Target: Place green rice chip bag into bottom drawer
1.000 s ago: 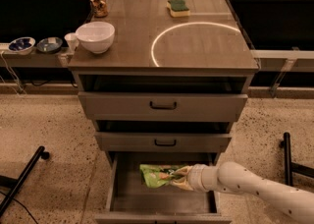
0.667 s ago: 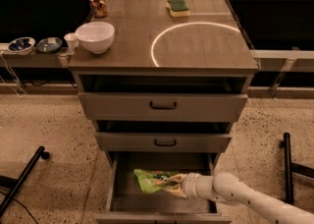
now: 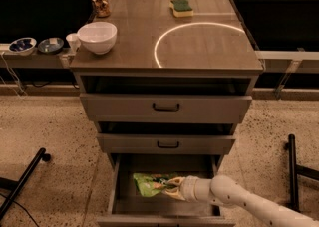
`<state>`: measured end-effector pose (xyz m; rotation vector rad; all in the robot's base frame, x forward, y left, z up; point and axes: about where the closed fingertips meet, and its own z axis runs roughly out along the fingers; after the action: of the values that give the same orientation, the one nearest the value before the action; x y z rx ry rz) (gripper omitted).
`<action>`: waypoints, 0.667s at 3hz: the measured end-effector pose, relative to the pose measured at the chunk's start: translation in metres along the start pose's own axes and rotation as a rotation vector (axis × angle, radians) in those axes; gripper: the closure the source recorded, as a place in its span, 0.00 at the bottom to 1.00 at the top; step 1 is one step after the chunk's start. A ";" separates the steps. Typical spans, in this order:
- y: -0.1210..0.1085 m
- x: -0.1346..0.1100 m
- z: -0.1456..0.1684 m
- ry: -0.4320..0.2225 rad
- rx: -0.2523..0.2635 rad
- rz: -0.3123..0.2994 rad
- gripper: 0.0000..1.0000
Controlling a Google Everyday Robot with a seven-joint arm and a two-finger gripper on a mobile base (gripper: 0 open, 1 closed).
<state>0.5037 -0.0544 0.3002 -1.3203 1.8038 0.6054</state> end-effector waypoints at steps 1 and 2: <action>-0.007 0.030 0.030 -0.021 0.043 -0.018 0.81; -0.012 0.049 0.062 -0.028 0.075 -0.072 0.58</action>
Offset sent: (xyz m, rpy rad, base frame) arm 0.0426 0.0283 -0.1152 -0.0396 -0.2008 -0.0113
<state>0.5283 -0.0386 0.2260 -1.3140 1.7317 0.5096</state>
